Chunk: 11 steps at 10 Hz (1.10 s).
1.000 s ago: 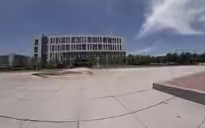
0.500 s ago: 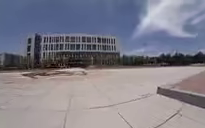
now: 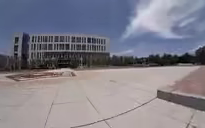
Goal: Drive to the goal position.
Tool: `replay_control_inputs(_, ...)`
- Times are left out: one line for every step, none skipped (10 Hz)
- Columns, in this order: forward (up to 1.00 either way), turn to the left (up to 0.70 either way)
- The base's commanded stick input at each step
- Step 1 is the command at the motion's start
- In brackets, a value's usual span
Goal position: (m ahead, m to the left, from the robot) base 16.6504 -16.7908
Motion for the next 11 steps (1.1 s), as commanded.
replay_control_inputs(1.0, -0.3)
replay_control_inputs(1.0, -0.3)
replay_control_inputs(1.0, -0.3)
replay_control_inputs(1.0, -0.3)
replay_control_inputs(1.0, -0.3)
replay_control_inputs(1.0, -0.3)
replay_control_inputs(1.0, -0.3)
replay_control_inputs(1.0, -0.3)
replay_control_inputs(1.0, -0.3)
replay_control_inputs(1.0, -0.3)
replay_control_inputs(1.0, -0.3)
